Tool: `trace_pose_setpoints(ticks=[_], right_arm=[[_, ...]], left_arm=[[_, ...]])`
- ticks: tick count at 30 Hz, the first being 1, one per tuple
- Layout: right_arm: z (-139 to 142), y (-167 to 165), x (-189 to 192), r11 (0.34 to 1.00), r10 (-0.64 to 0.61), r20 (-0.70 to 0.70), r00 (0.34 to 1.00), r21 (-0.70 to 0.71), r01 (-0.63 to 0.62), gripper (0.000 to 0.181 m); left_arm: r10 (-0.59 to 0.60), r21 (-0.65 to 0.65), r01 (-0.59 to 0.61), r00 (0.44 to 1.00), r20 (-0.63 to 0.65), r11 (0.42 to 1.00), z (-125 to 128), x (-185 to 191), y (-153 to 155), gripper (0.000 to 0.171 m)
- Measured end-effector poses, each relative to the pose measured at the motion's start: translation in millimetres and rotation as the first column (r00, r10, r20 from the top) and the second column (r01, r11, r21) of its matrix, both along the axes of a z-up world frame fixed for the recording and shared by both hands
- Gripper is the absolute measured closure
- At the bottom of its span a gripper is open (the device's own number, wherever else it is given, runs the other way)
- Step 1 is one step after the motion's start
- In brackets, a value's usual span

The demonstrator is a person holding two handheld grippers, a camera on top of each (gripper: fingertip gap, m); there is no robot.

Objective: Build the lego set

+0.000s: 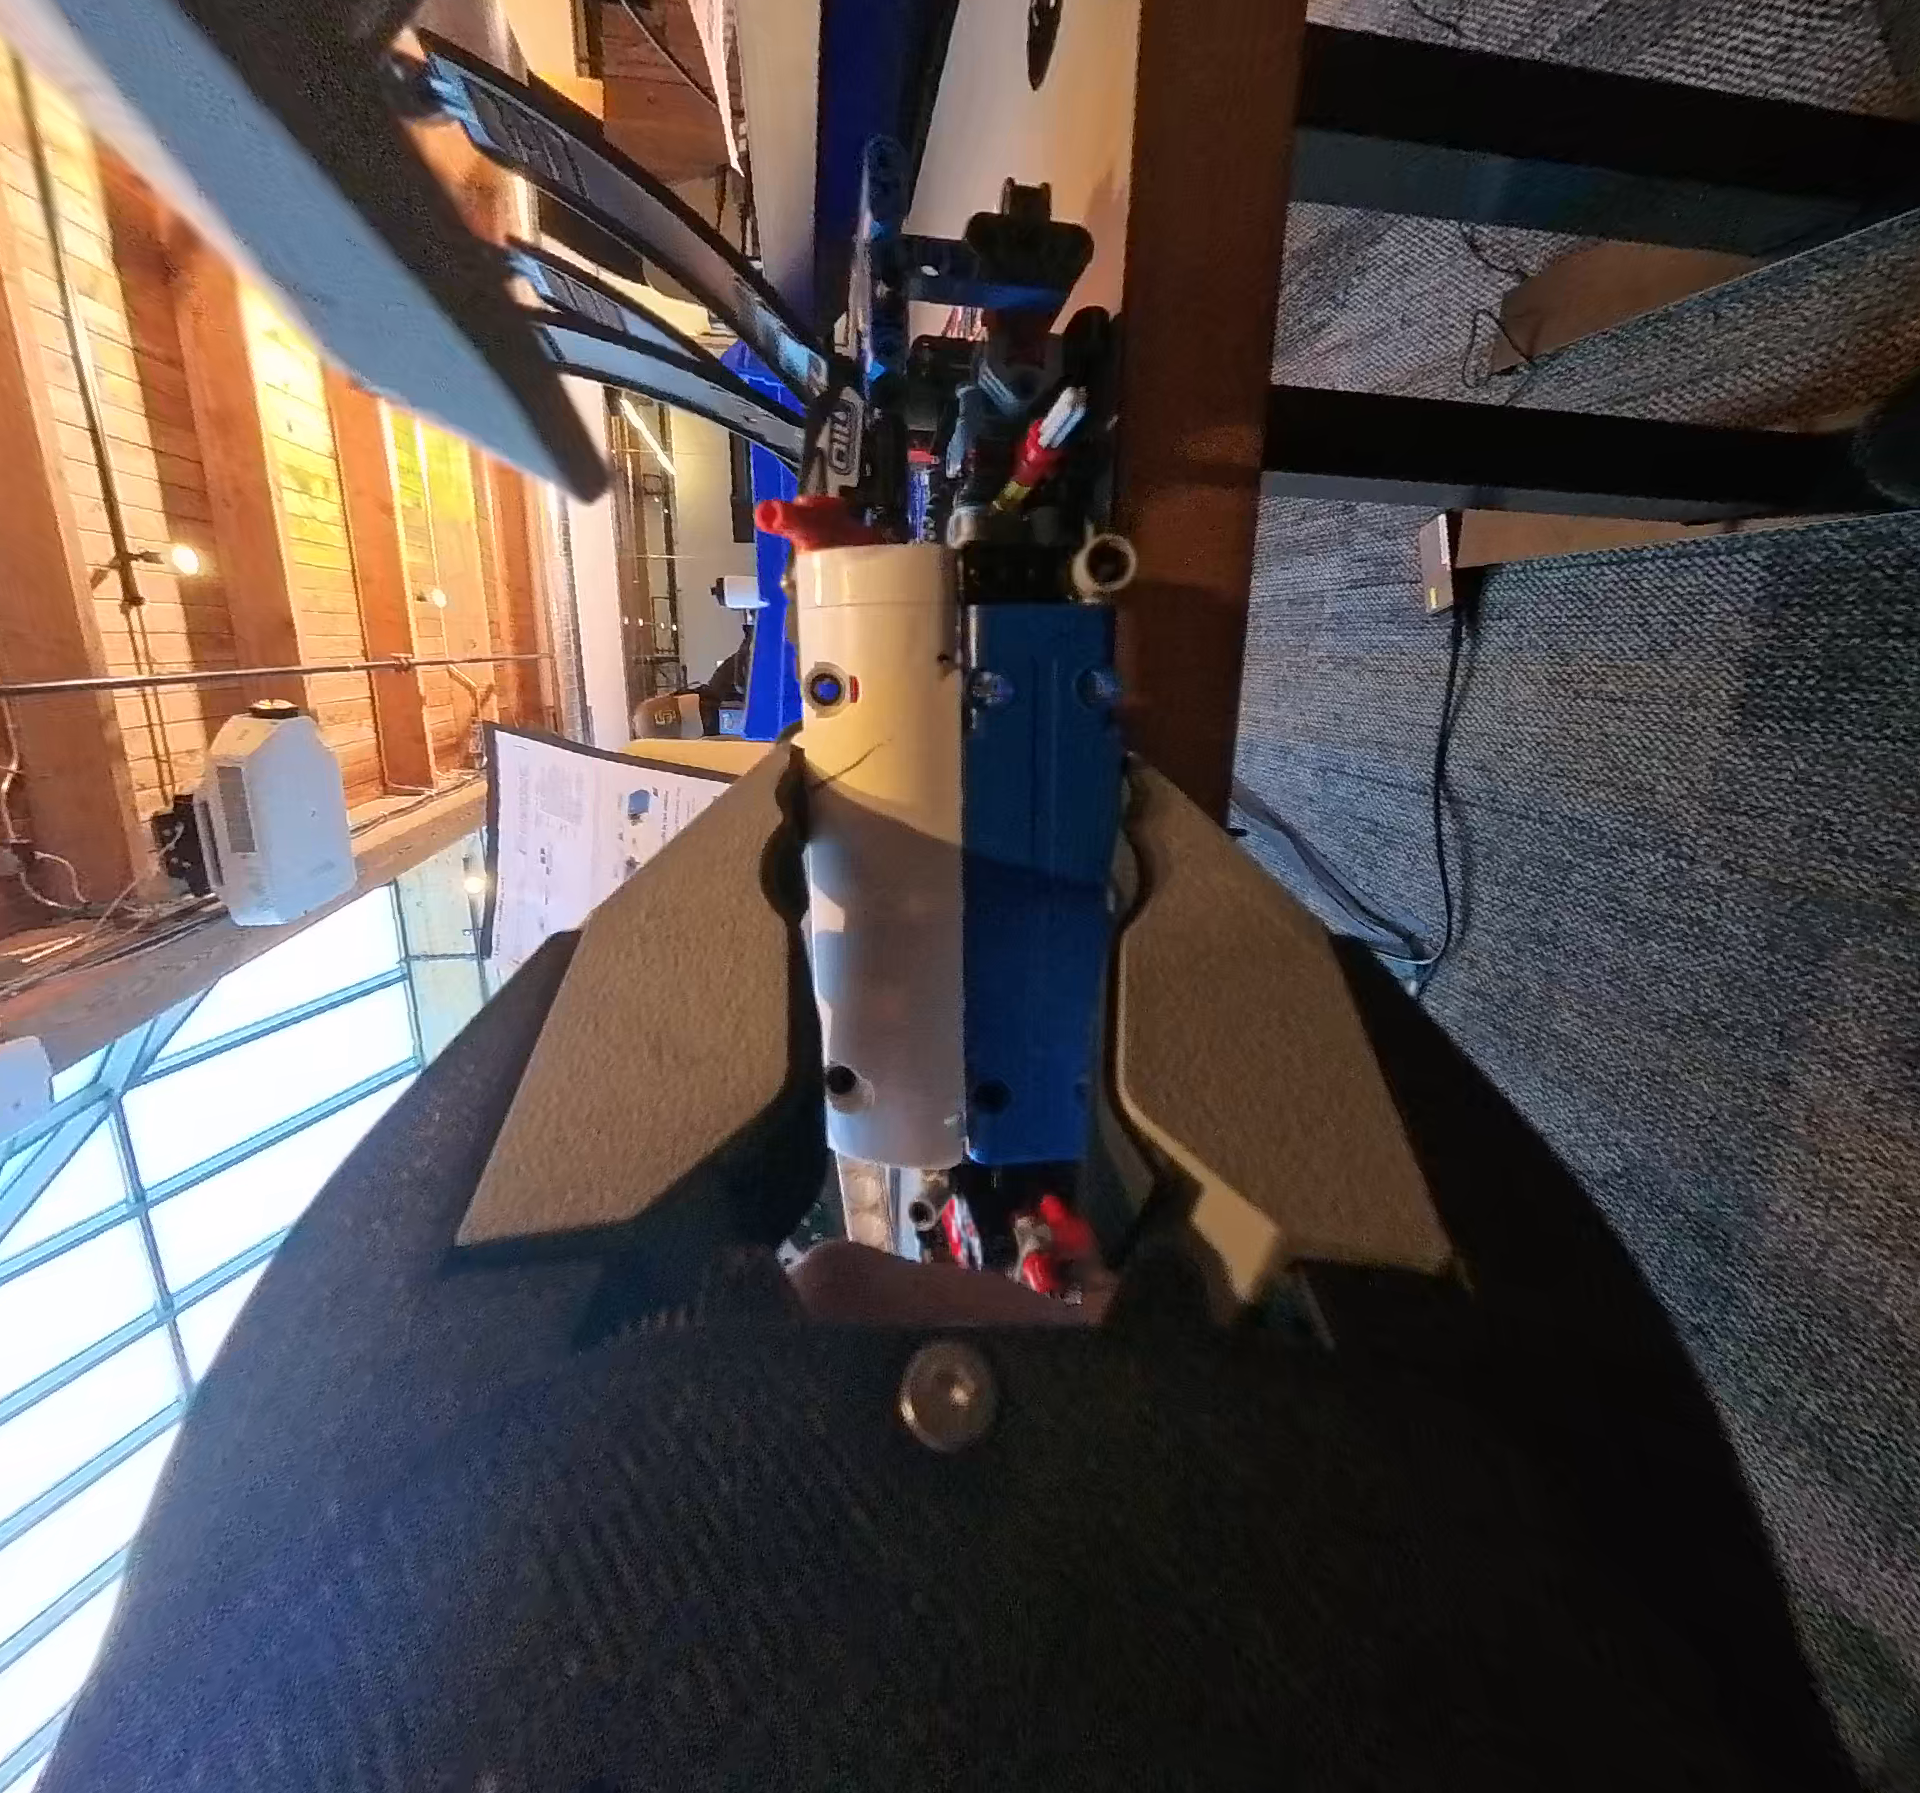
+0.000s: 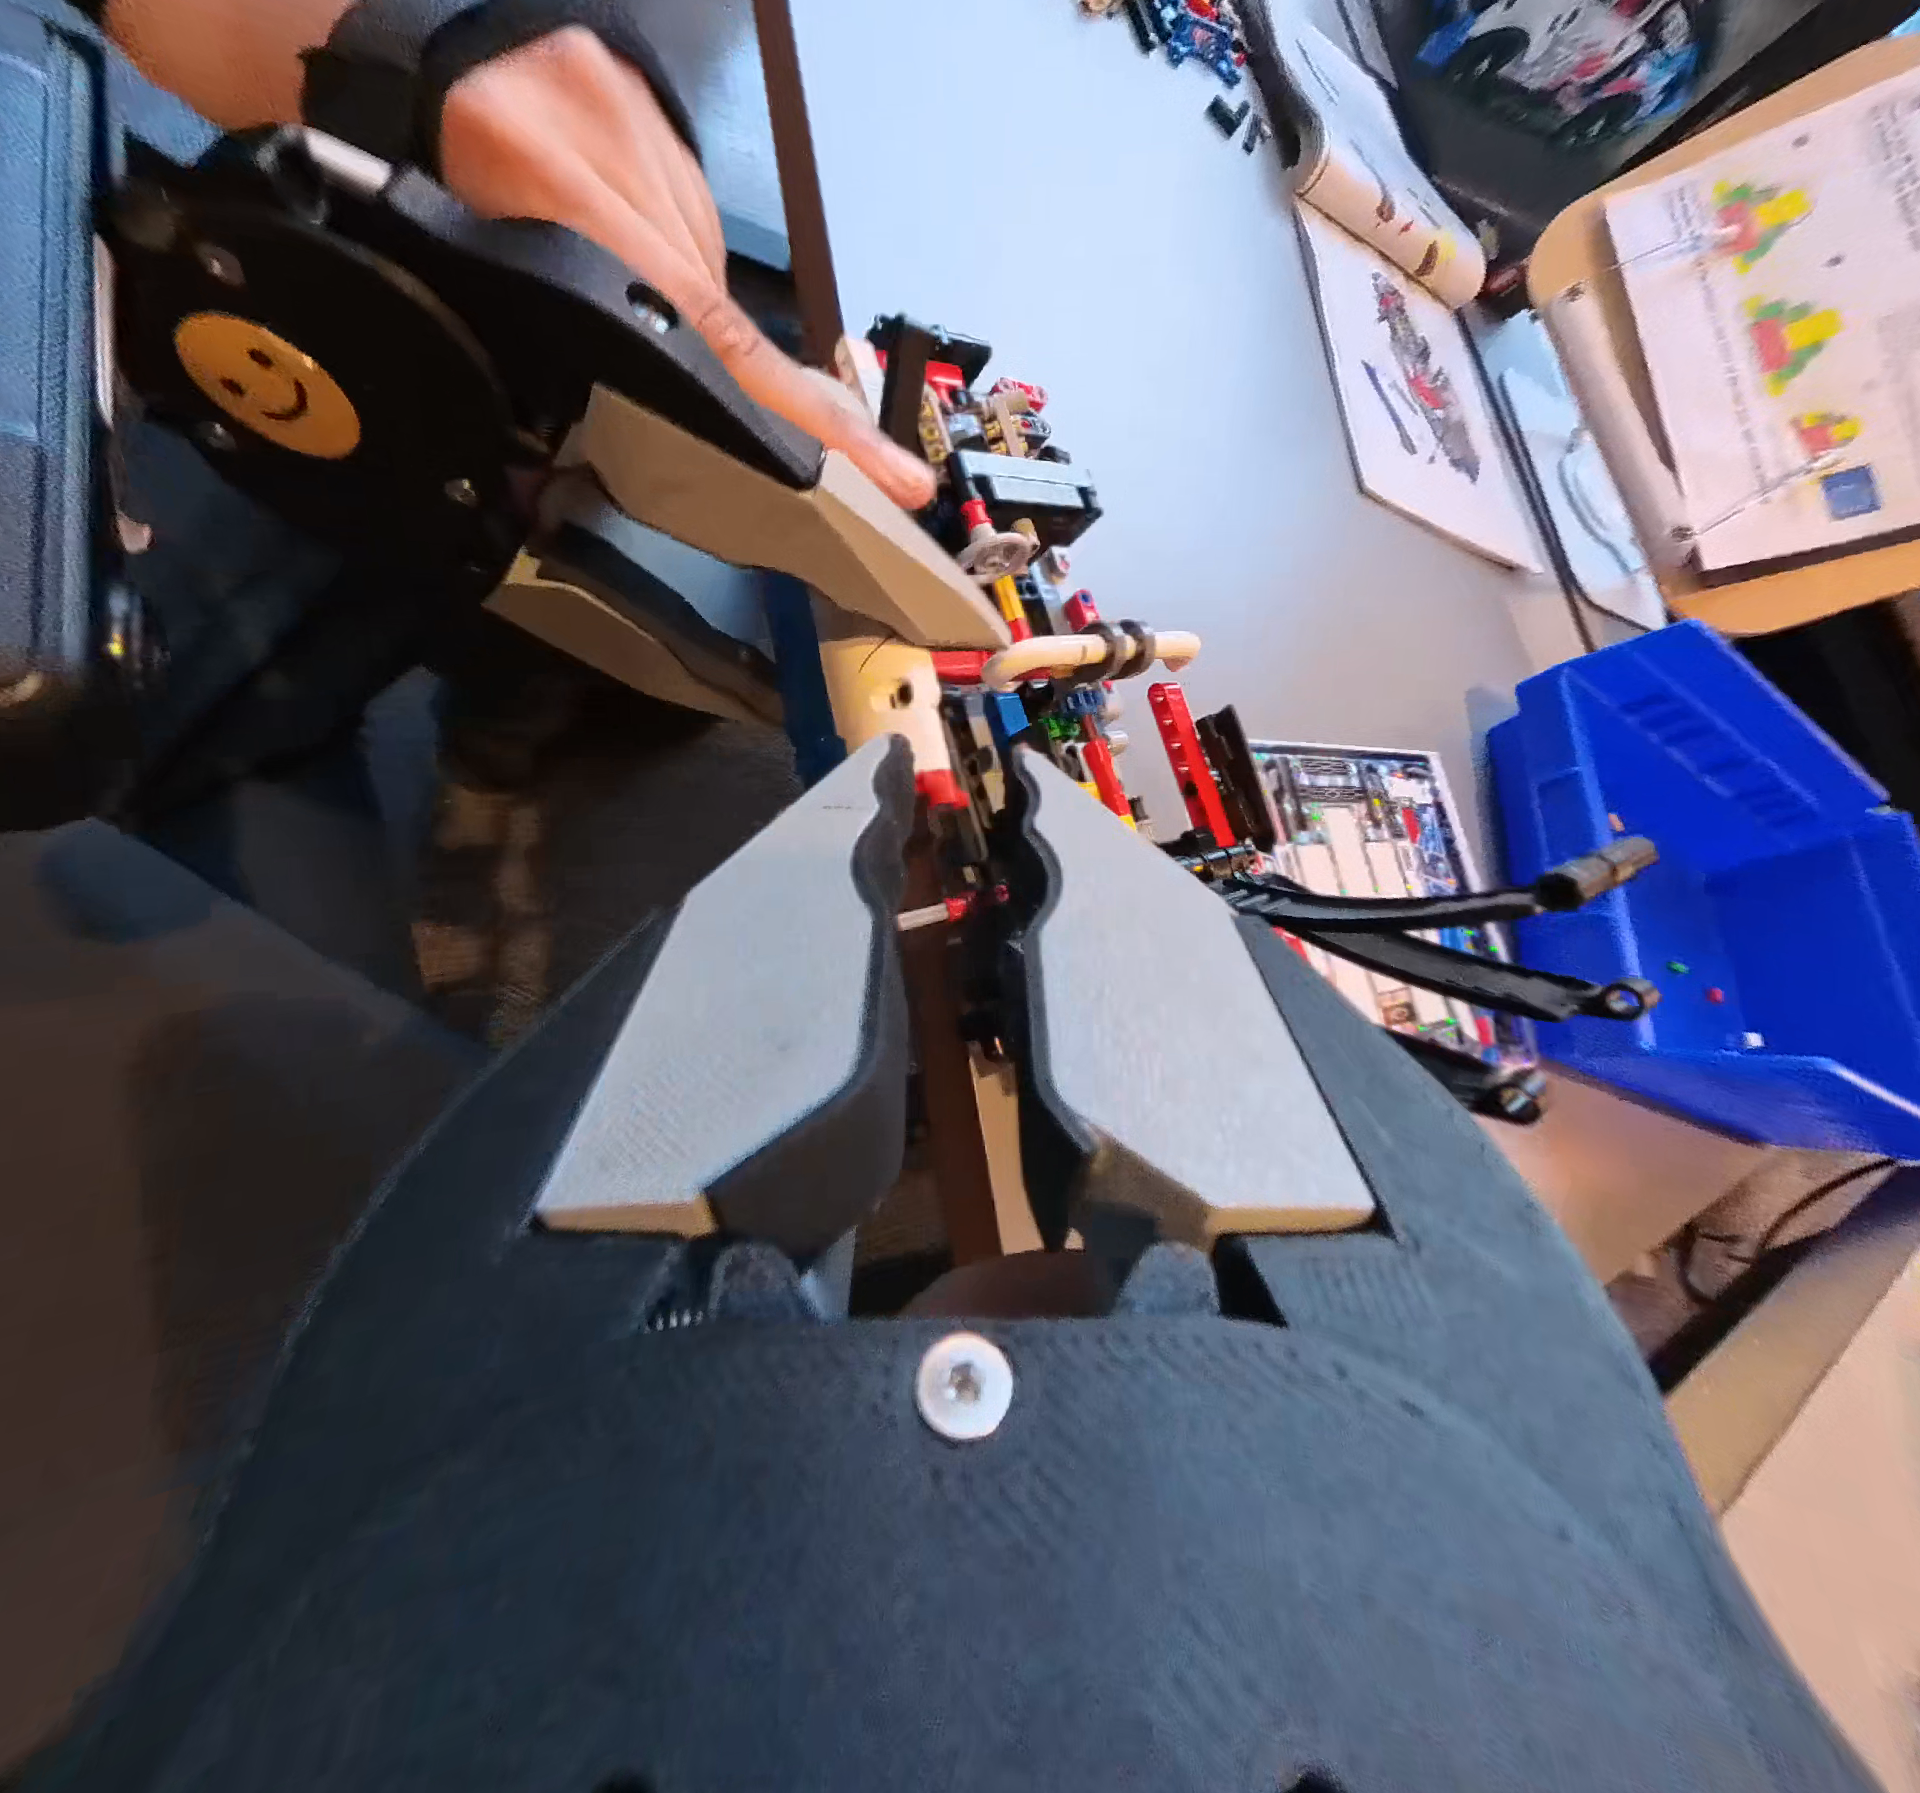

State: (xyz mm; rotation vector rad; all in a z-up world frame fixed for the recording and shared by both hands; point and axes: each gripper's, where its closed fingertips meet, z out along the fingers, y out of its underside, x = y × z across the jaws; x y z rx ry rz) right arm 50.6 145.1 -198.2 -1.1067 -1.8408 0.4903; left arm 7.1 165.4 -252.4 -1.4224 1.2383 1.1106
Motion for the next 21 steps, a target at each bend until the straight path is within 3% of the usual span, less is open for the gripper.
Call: trace_pose_setpoints(ticks=[7,12,16,21], right_arm=[[-19,-1,-4,0.976,0.012,-0.008,1.0,0.218,-0.01,0.178],[-22,0,-4,0.897,0.014,-0.052,0.999,0.441,0.011,0.176],[-25,1,-2,0.925,-0.002,-0.055,0.999,0.38,0.023,0.17],[-30,0,-3,0.9,0.02,-0.034,0.999,0.437,-0.003,0.176]], left_arm=[[0.003,0.001,-0.003,1.0,0.017,1.0,-1,1,1,0.117],[0.0,-0.001,0.0,1.0,0.024,1.0,-2,0,0,0.117],[-0.009,-0.002,0.009,1.0,-0.004,1.0,-7,1,-1,0.117],[-0.011,-0.003,0.011,1.0,0.006,1.0,-6,3,-1,0.117]])
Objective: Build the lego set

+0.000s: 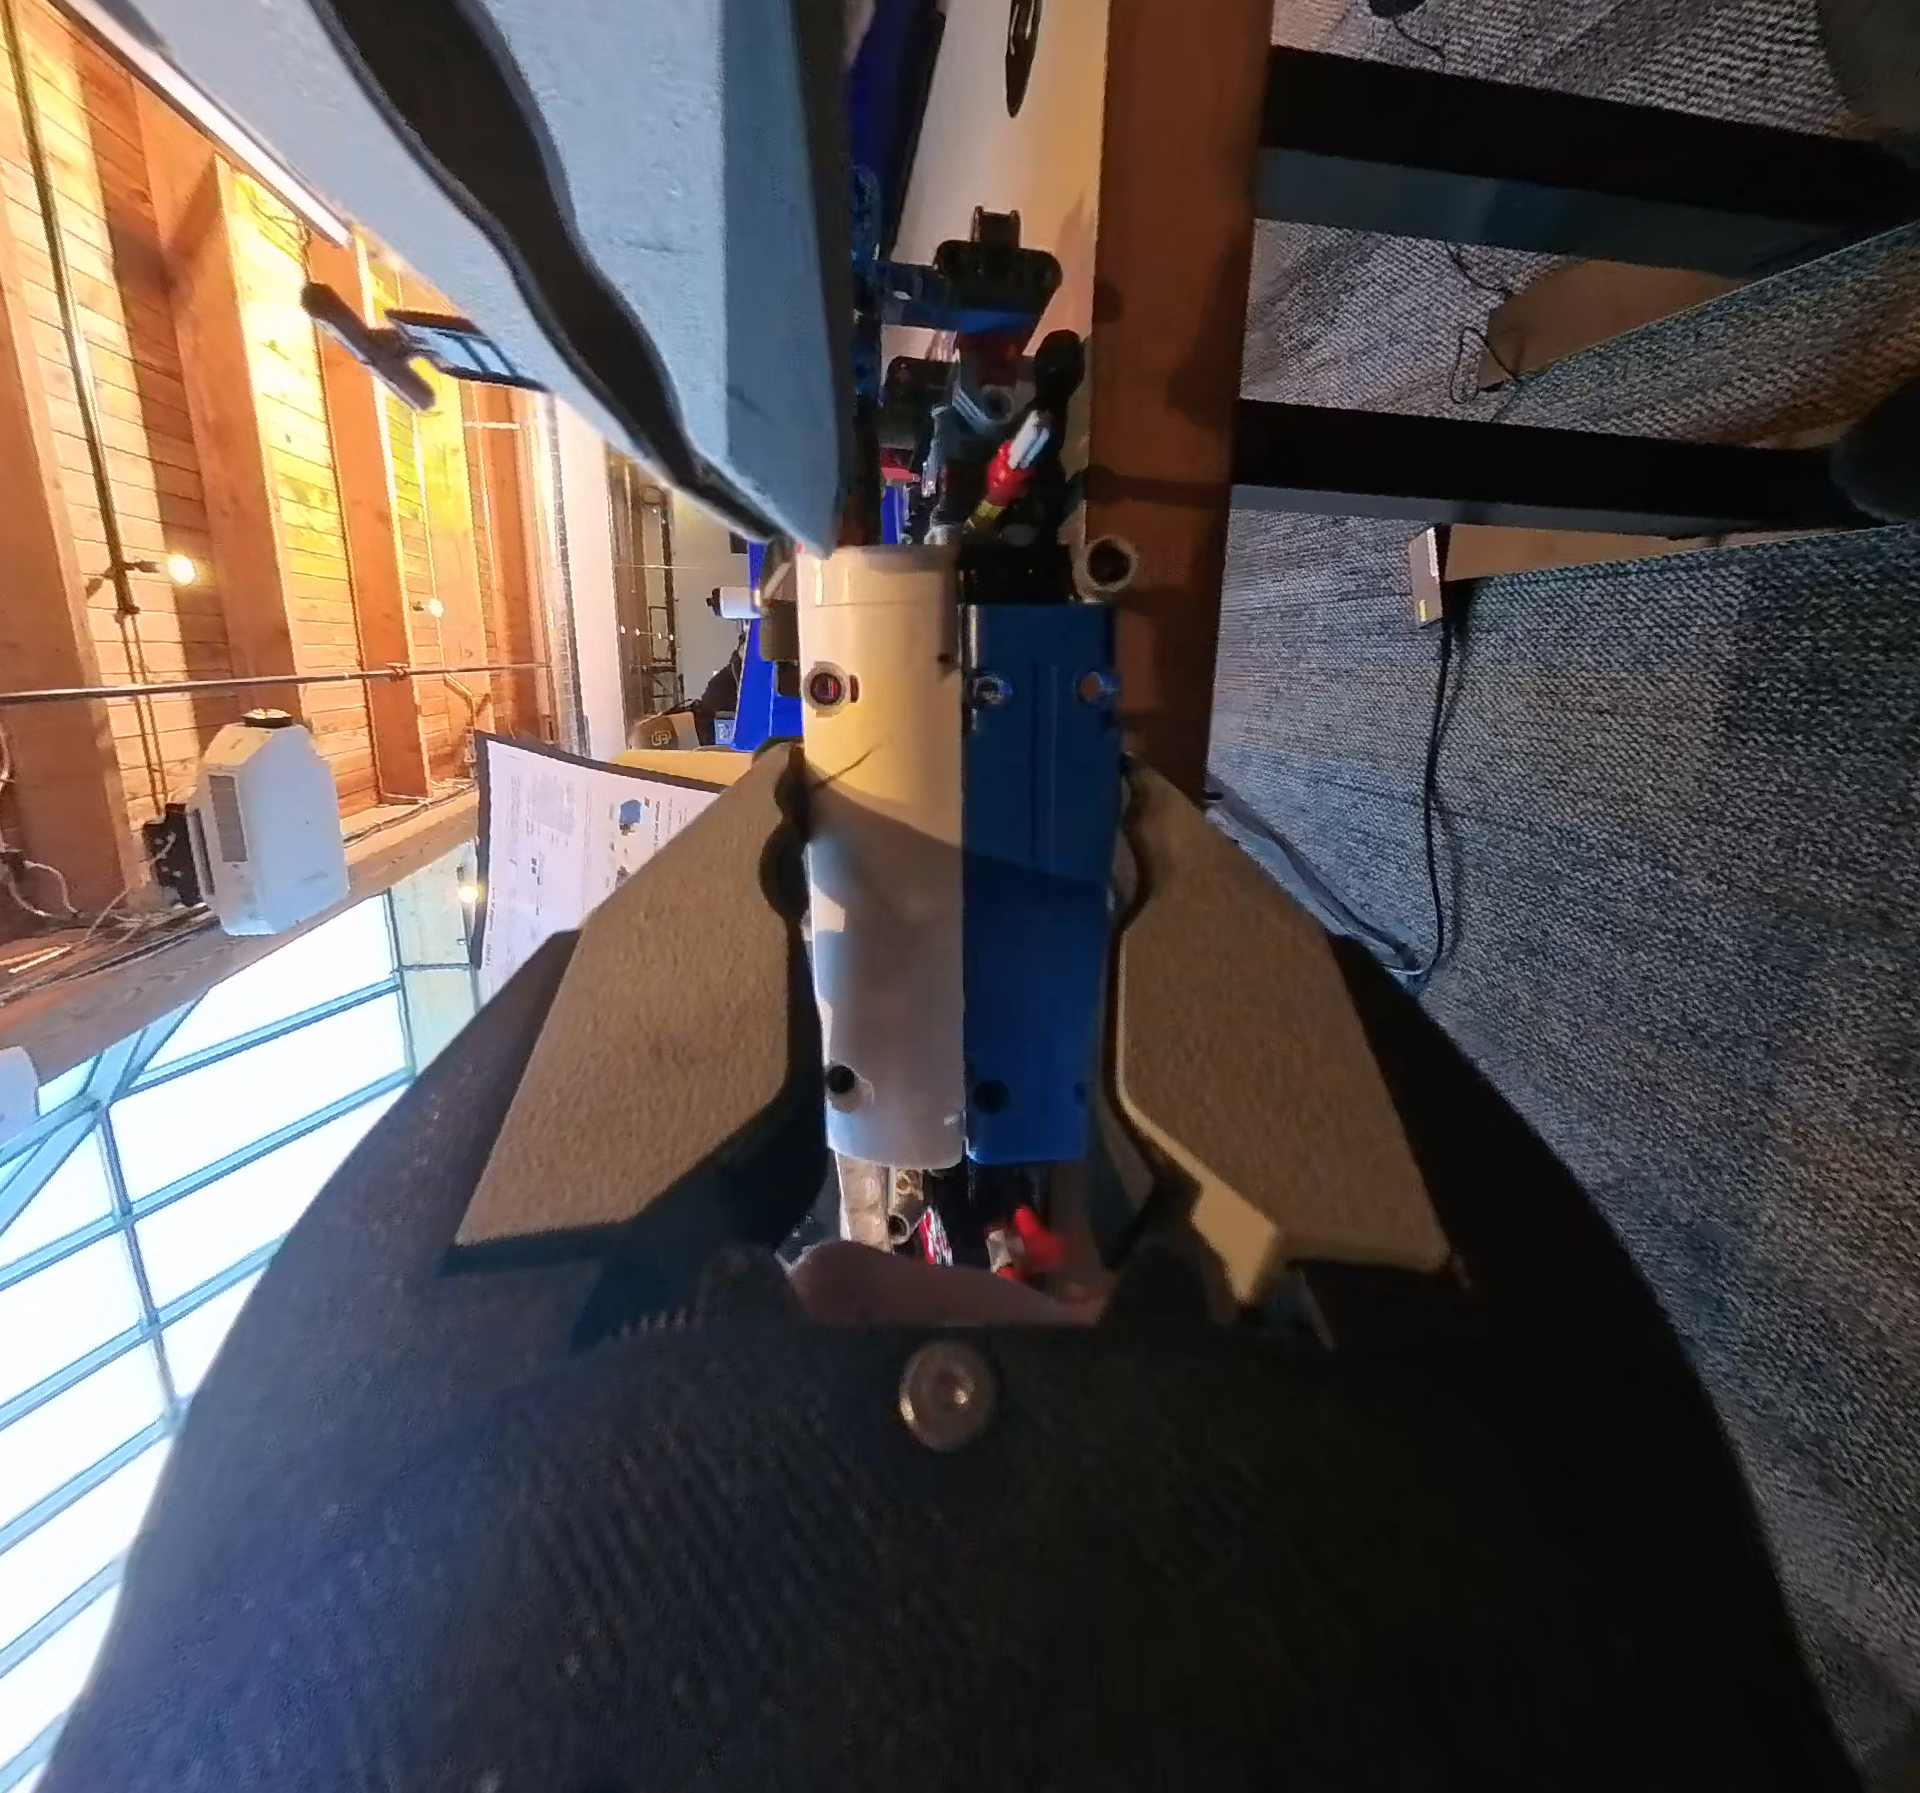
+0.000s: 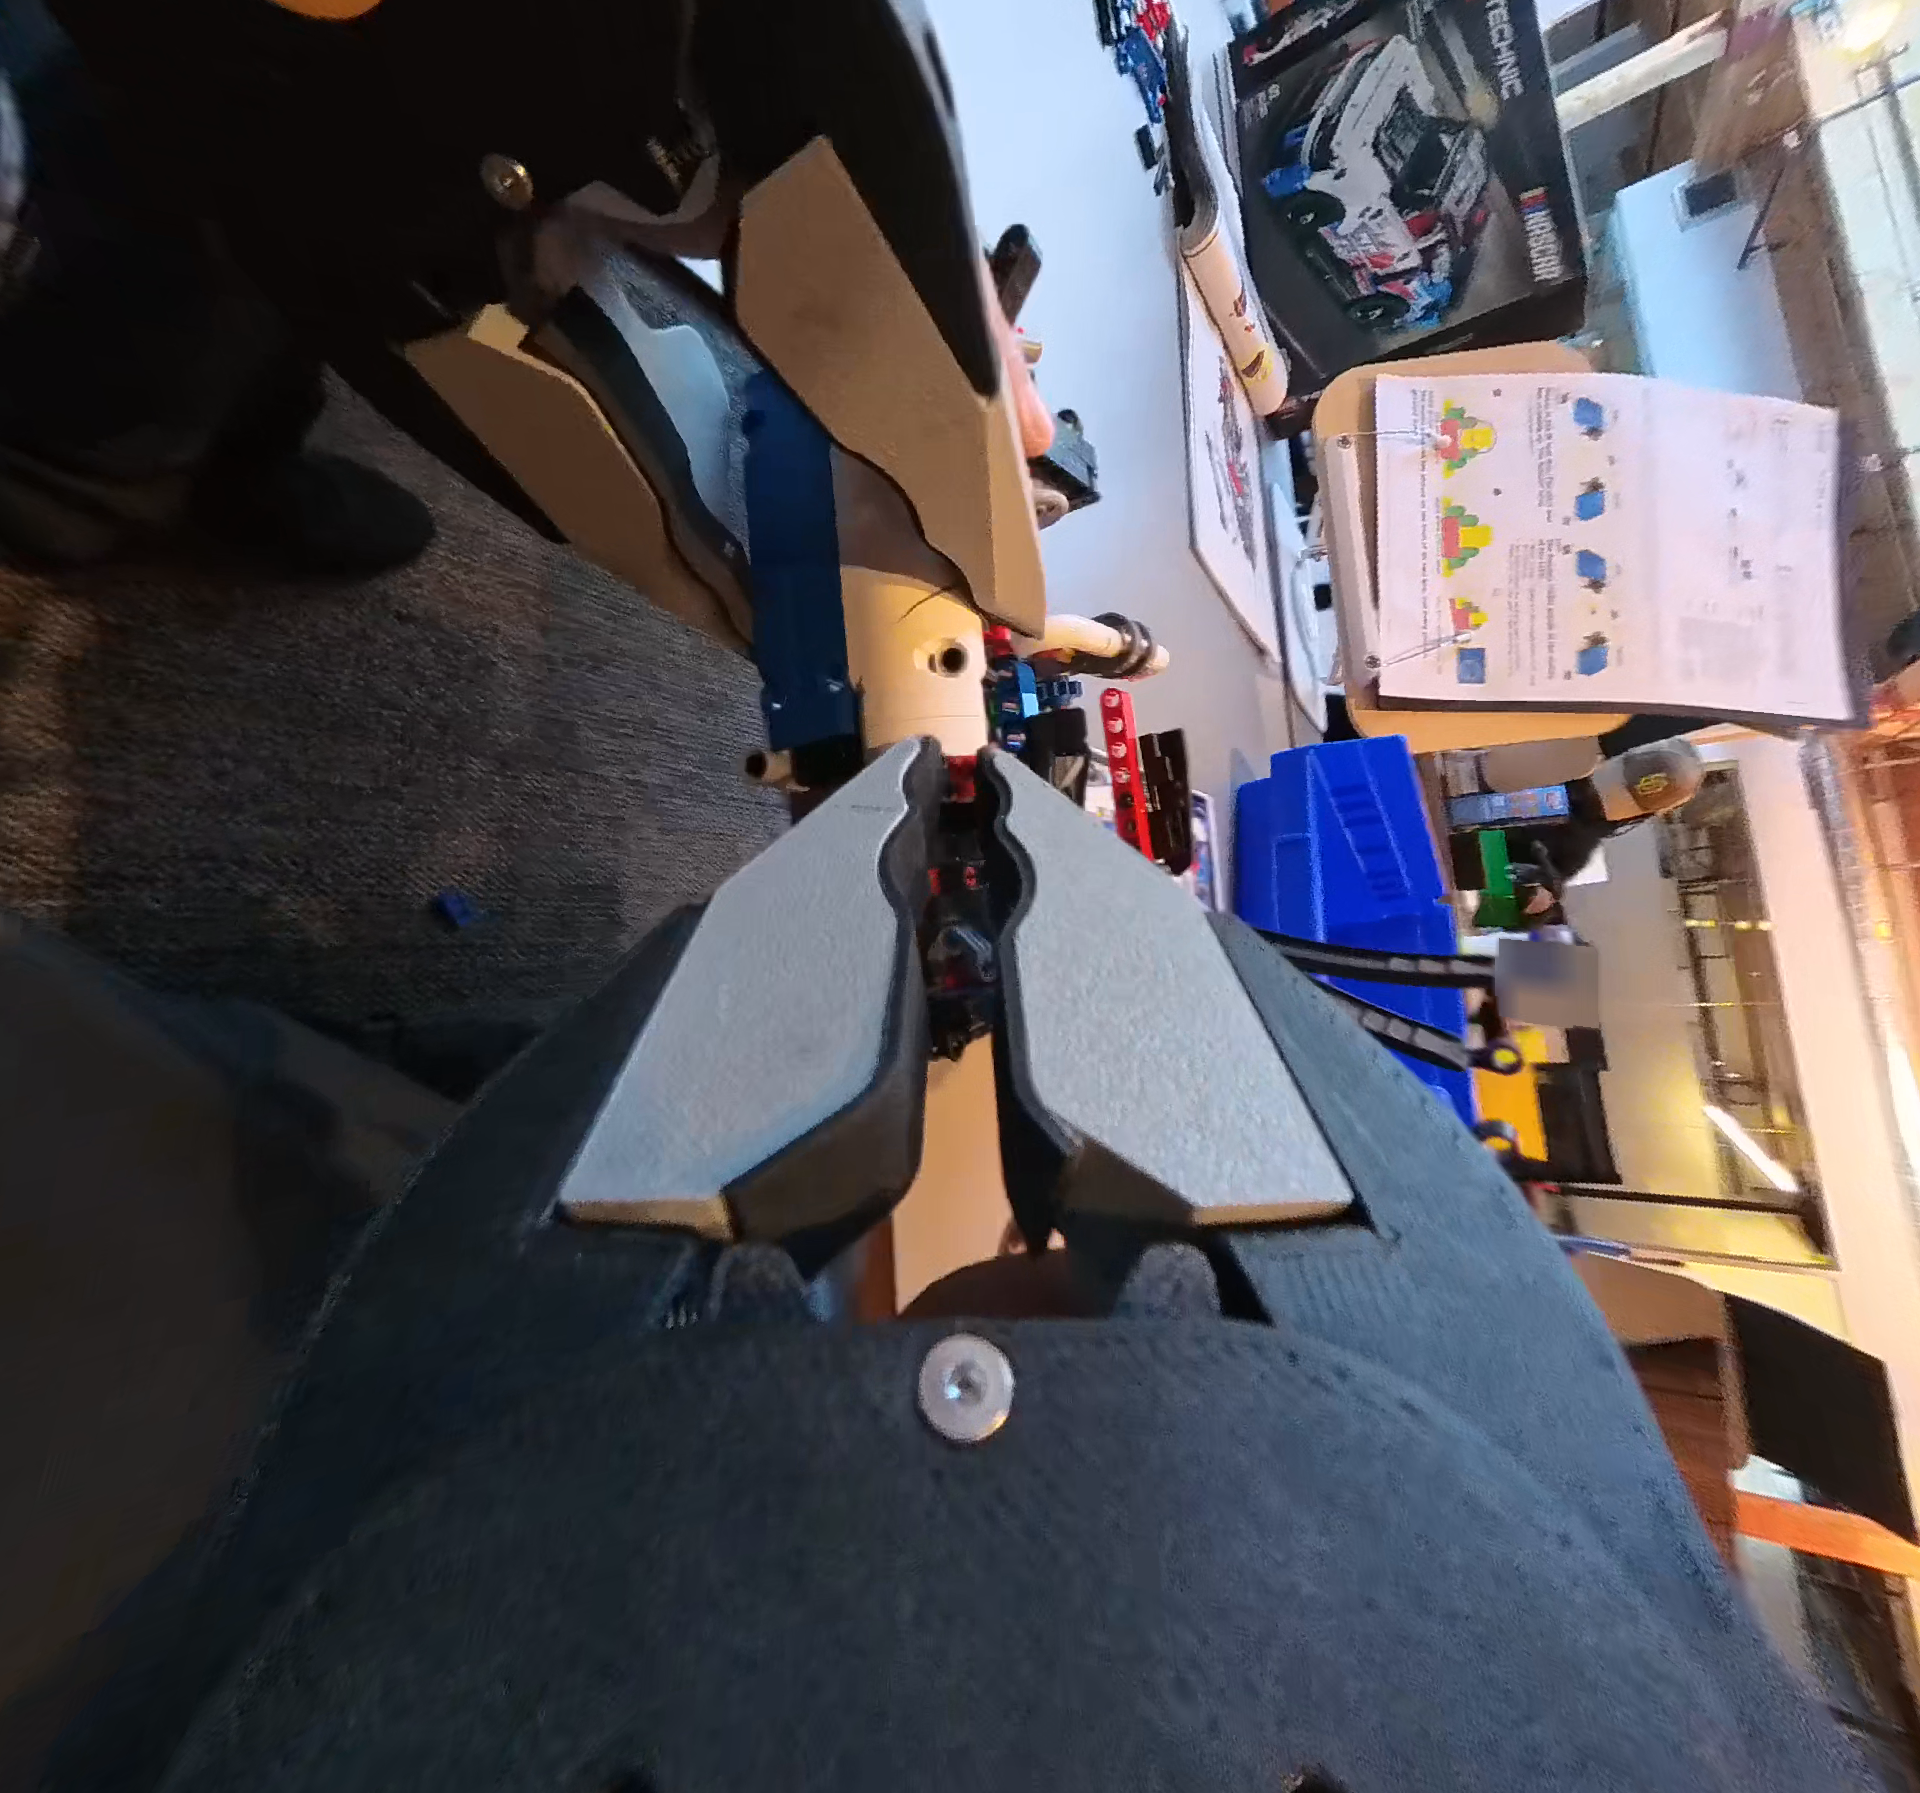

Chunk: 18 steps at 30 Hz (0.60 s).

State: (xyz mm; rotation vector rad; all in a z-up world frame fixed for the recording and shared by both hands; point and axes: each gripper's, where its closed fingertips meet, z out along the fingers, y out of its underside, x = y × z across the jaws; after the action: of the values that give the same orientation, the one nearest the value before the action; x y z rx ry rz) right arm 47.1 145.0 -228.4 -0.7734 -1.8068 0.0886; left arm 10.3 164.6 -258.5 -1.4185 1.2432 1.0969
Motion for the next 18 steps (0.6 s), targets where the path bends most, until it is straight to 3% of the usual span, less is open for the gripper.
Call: trace_pose_setpoints(ticks=[4,12,15,18], right_arm=[[-4,-2,0,0.994,0.008,0.009,1.0,0.111,-0.009,0.178],[1,3,0,0.998,-0.012,-0.017,1.0,0.064,0.014,0.175],[1,-1,1,1.0,-0.004,-0.006,1.0,0.014,0.004,0.169],[10,1,3,0.986,-0.013,-0.038,0.999,-0.168,0.006,0.167]], left_arm=[[0.01,-0.013,-0.01,1.0,0.028,1.0,-1,-3,1,0.117],[0.004,-0.014,-0.004,1.0,0.015,1.0,-2,0,0,0.117],[0.005,-0.013,-0.005,1.0,0.0,1.0,-3,-1,1,0.117],[0.005,-0.002,-0.005,0.999,-0.039,1.0,-3,-3,2,0.117]])
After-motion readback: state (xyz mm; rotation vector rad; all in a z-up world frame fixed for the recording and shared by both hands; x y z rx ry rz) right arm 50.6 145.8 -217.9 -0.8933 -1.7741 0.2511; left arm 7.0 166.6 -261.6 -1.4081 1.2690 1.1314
